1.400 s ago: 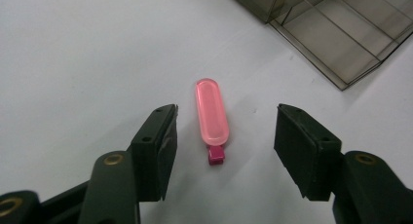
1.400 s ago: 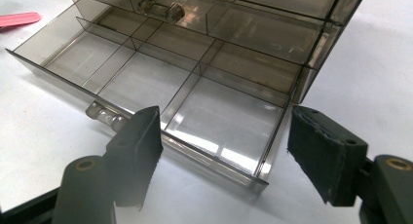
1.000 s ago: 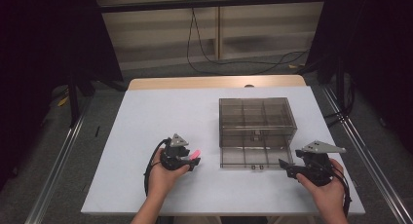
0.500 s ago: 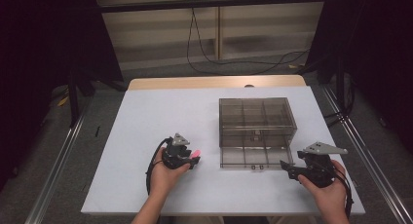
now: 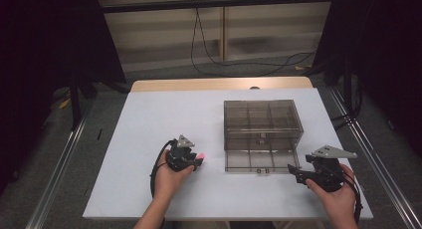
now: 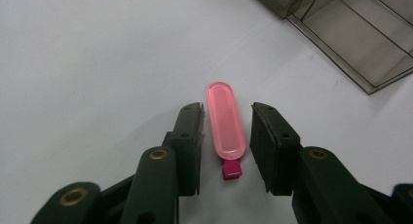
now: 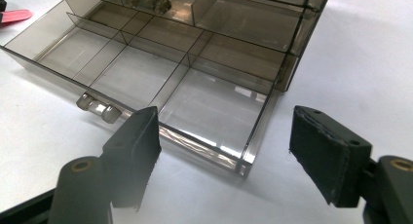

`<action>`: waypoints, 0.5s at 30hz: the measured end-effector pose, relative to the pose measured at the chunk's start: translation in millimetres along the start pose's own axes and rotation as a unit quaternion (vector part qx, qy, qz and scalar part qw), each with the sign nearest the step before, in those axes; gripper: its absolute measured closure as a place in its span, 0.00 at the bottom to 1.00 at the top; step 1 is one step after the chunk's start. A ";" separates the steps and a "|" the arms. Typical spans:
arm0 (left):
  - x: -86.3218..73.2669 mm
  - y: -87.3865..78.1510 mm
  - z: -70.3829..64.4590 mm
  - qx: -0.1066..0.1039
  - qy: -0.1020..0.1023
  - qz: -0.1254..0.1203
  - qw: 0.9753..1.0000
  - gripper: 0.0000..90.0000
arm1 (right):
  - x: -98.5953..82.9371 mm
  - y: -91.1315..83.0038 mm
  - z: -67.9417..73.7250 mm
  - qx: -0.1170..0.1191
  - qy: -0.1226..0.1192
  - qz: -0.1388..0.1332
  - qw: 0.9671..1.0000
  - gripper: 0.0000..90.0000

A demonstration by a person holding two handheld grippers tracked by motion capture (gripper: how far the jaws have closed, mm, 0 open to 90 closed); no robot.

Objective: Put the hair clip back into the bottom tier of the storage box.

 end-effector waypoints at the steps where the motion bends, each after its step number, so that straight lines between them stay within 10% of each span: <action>1: 0.1 0.2 0.1 0.002 0.000 -0.002 1.000 0.73 | -0.1 -0.1 0.5 0.000 0.000 0.001 1.000 0.30; 15: 0.0 -0.2 2.8 0.003 0.001 0.000 1.000 0.80 | -0.1 0.1 0.6 0.001 -0.001 0.001 1.000 0.30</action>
Point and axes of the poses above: each handheld gripper's, and its own axes: y roughly forward along the jaws, x roughly out of its top, z roughly to its left, the point moved 5 cm from there along y, roughly forward along the jaws, and after that the axes turned 14 degrees about z, right-handed, at the moved point
